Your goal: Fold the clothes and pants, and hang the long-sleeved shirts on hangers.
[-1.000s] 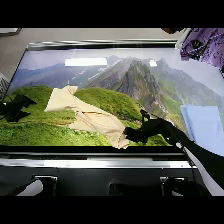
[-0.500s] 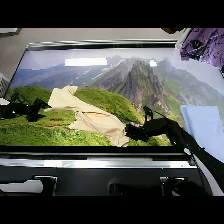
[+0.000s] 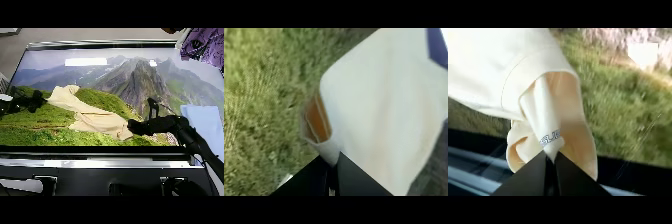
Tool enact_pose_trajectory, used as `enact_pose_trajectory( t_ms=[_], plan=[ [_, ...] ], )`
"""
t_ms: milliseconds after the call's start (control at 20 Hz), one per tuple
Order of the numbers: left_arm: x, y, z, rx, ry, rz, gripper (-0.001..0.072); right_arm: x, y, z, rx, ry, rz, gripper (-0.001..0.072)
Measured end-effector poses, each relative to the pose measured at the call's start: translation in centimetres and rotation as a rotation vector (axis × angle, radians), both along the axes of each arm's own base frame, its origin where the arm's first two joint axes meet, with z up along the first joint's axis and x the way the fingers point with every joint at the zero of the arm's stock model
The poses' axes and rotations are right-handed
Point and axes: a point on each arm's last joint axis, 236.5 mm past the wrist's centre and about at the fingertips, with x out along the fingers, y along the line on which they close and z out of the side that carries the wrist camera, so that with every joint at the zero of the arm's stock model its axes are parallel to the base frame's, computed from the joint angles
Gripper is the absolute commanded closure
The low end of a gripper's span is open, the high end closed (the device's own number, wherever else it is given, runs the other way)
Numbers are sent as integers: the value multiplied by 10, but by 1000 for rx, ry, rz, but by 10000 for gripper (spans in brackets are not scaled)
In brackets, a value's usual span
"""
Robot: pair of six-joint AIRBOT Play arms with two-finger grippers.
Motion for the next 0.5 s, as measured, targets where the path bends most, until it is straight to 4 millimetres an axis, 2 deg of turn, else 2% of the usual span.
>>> enact_pose_trajectory(
  t_ms=[100,150,250,350,400,500],
  plan=[
    [18,13,60,55,-124,-9,695,27,-11,36,-69,-127,11,685],
    [24,19,99,92,-197,-24,695,42,-17,61,-101,-202,12,685],
    [24,24,185,178,-342,-62,695,71,-30,128,-166,-381,6,684],
    [3,19,267,277,-458,-107,695,85,-42,201,-205,-543,-7,684],
    [-13,14,305,335,-509,-129,695,85,-48,236,-219,-614,-10,684],
    [-54,1,364,444,-581,-157,695,72,-63,300,-239,-739,-20,684]
  ],
)
